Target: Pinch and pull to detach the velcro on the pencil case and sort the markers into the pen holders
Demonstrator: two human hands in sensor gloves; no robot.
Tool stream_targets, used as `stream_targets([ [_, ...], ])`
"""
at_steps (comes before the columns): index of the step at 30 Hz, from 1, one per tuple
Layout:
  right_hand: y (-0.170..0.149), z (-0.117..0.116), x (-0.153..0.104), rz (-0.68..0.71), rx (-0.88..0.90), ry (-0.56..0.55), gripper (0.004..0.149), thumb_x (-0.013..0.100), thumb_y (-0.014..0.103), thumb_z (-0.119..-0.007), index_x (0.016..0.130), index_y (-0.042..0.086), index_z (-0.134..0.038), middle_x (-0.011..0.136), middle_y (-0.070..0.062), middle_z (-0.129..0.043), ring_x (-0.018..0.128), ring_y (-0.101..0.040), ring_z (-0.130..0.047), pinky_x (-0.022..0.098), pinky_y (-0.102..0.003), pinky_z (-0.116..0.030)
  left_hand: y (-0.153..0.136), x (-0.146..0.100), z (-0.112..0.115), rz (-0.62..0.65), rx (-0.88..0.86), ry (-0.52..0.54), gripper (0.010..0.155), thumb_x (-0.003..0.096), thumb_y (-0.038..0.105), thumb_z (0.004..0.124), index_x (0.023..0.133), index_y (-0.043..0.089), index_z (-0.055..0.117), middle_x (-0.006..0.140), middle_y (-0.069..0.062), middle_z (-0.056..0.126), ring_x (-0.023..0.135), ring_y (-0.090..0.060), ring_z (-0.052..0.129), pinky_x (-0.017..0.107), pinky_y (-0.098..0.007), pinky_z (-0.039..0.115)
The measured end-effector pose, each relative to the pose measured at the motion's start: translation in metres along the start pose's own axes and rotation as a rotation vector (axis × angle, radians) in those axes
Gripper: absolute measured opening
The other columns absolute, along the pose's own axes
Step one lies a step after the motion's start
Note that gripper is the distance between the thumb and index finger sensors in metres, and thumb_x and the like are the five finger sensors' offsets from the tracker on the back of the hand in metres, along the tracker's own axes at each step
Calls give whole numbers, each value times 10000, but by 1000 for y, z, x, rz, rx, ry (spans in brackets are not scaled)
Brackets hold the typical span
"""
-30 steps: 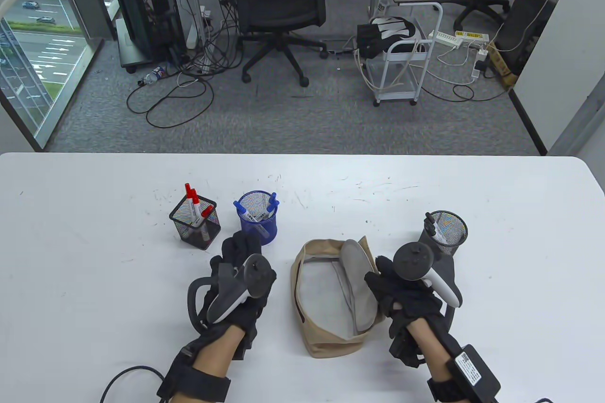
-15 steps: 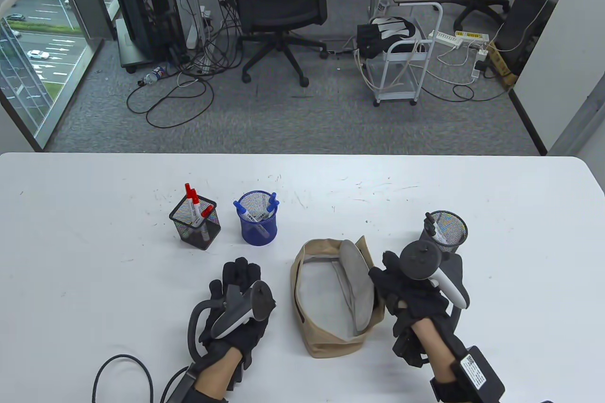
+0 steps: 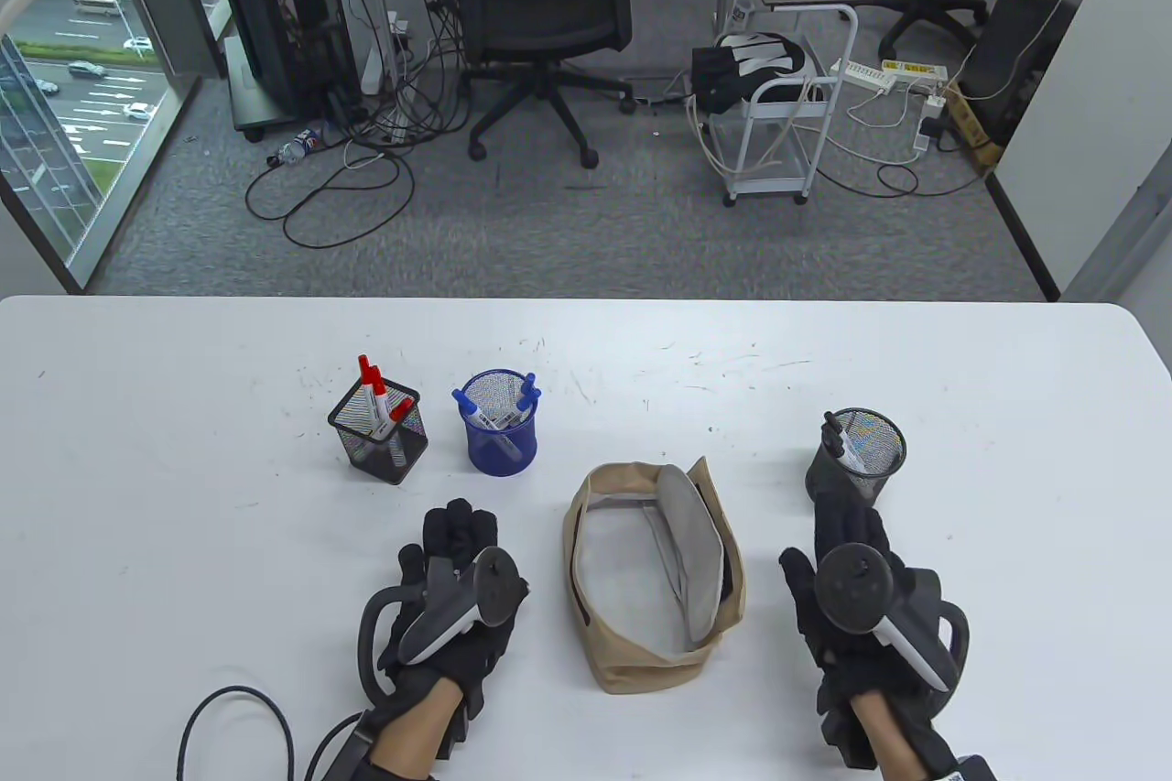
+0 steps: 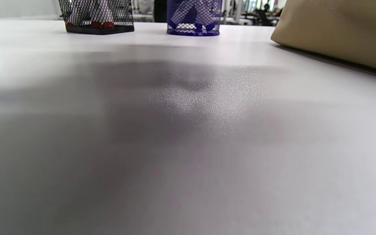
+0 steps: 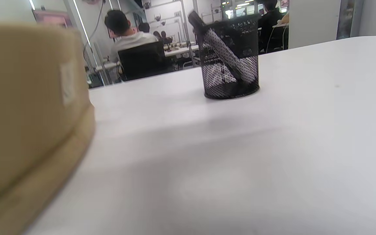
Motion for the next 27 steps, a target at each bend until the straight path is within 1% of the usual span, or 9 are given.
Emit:
stream_targets([
  [2, -9, -28, 6, -24, -79, 59, 753, 521, 505, -501, 1121, 196, -168, 1194, -107, -137, 1088, -359, -176, 731, -616, -289, -1, -2, 2, -9, -7, 5, 835, 502, 580, 420, 1170, 193, 103, 1227, -100, 46, 1103, -377, 93, 757, -587, 250],
  [4, -14, -47, 10, -15, -84, 174, 763, 514, 516, -464, 1101, 192, -99, 1168, -105, -48, 1064, -351, -89, 716, -601, -216, -2, -3, 3, -16, -17, 6, 835, 502, 579, 421, 1169, 189, 107, 1226, -102, 48, 1101, -378, 96, 756, -588, 252],
  [7, -22, -58, 16, -56, -78, 192, 766, 509, 515, -467, 1094, 192, -91, 1164, -101, -39, 1063, -343, -77, 718, -588, -195, -6, -6, 4, -27, -30, 2, 836, 502, 581, 417, 1169, 189, 99, 1225, -100, 38, 1100, -380, 87, 756, -588, 247],
  [8, -23, -60, 16, -60, -83, 213, 769, 510, 519, -459, 1088, 195, -69, 1159, -97, -18, 1059, -340, -59, 718, -582, -183, -7, -7, 4, -30, -31, 5, 836, 502, 581, 416, 1169, 189, 98, 1226, -100, 37, 1100, -380, 87, 757, -587, 247],
  [11, -26, -63, 18, -68, -64, 222, 770, 511, 520, -459, 1085, 198, -60, 1157, -89, -10, 1056, -335, -46, 719, -576, -171, -9, -8, 4, -33, -52, -1, 836, 502, 581, 415, 1169, 191, 95, 1226, -100, 36, 1100, -380, 84, 757, -587, 245],
  [18, -21, -60, 19, -54, -38, 206, 768, 514, 517, -456, 1083, 196, -51, 1155, -95, 0, 1055, -336, -38, 718, -574, -164, -8, -7, 4, -29, -46, -8, 838, 504, 586, 408, 1167, 194, 77, 1225, -96, 18, 1101, -375, 68, 761, -584, 234],
  [27, -18, -63, 20, -38, -11, 231, 766, 518, 510, -453, 1083, 183, -52, 1155, -109, -5, 1052, -349, -44, 712, -582, -167, -6, -5, 6, -28, -36, -20, 839, 506, 588, 402, 1165, 198, 60, 1224, -95, 1, 1102, -372, 53, 763, -583, 225],
])
Point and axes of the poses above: the tracker on the back of each hand, its own y axis roughly to the thumb side, its own x axis roughly from the wrist to the fingertips, z = x × y, the point moved 4 cm from there along x, roughly from the wrist to the fingertips
